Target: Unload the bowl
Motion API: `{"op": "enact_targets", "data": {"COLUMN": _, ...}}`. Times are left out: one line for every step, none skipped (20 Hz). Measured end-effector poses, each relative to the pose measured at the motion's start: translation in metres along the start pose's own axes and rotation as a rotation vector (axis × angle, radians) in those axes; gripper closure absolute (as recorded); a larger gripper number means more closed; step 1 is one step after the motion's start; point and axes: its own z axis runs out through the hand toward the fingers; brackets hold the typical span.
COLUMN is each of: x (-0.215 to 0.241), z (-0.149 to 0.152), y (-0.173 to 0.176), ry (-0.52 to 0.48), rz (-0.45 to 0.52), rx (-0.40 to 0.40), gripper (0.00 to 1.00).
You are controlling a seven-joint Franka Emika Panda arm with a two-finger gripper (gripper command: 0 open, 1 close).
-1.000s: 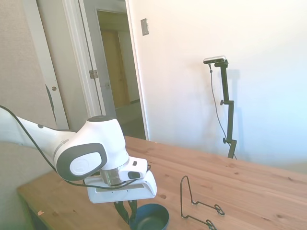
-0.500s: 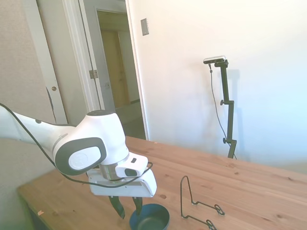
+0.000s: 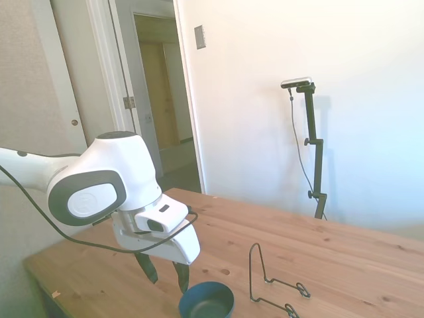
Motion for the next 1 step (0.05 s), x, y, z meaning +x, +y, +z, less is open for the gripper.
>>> {"op": "enact_targets", "data": {"x": -0.0018, "z": -0.003, "y": 0.0012, "ry": -0.003, "rz": 0.005, "rx": 0.002, "gripper": 0.0}}
